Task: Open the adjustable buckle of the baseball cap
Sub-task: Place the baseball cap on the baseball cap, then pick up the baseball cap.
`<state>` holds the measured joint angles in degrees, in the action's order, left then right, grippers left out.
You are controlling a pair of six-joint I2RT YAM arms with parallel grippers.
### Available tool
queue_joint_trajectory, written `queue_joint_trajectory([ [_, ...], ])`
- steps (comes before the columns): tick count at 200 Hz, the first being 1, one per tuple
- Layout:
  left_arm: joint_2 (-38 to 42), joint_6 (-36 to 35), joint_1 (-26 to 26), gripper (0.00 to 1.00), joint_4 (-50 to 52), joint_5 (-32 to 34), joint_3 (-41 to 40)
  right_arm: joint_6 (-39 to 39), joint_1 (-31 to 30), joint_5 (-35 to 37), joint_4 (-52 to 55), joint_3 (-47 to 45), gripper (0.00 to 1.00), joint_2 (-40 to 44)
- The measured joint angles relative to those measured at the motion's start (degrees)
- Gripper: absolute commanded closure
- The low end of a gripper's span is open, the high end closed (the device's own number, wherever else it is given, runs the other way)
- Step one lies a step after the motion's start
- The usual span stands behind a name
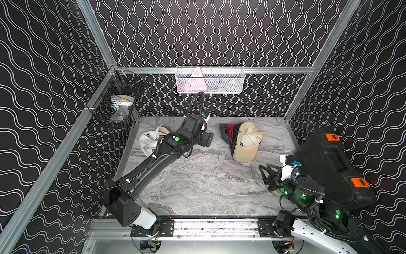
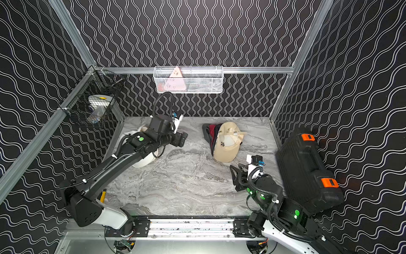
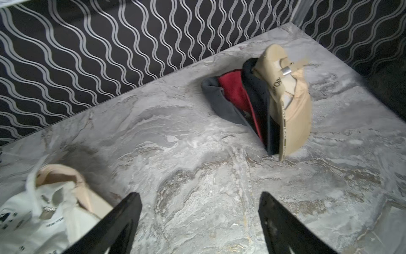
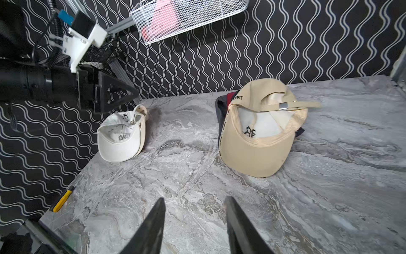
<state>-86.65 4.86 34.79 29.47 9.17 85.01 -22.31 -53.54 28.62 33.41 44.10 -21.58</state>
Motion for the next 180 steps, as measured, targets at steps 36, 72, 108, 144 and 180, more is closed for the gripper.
queue_joint_trajectory([
  [36,-6.88,1.38,6.71,0.22,-3.56,-1.49,1.40,-0.63,0.00,3.34,2.32,0.17,0.53,2.10],
  [72,-14.80,3.02,10.99,0.30,-6.54,-3.23,6.23,-0.87,0.00,5.18,3.45,-0.44,0.52,3.54],
  [108,-21.42,5.68,11.06,0.31,-8.33,-4.09,9.29,-1.42,0.00,5.99,5.03,-1.75,0.52,5.53],
  [144,-25.79,7.26,11.26,0.33,-9.46,-4.87,11.30,-2.12,0.00,6.23,5.22,-1.79,0.52,5.99],
  [180,-29.29,8.15,11.26,0.33,-9.75,-4.42,13.92,-2.54,0.00,6.19,5.29,-2.10,0.52,6.58],
])
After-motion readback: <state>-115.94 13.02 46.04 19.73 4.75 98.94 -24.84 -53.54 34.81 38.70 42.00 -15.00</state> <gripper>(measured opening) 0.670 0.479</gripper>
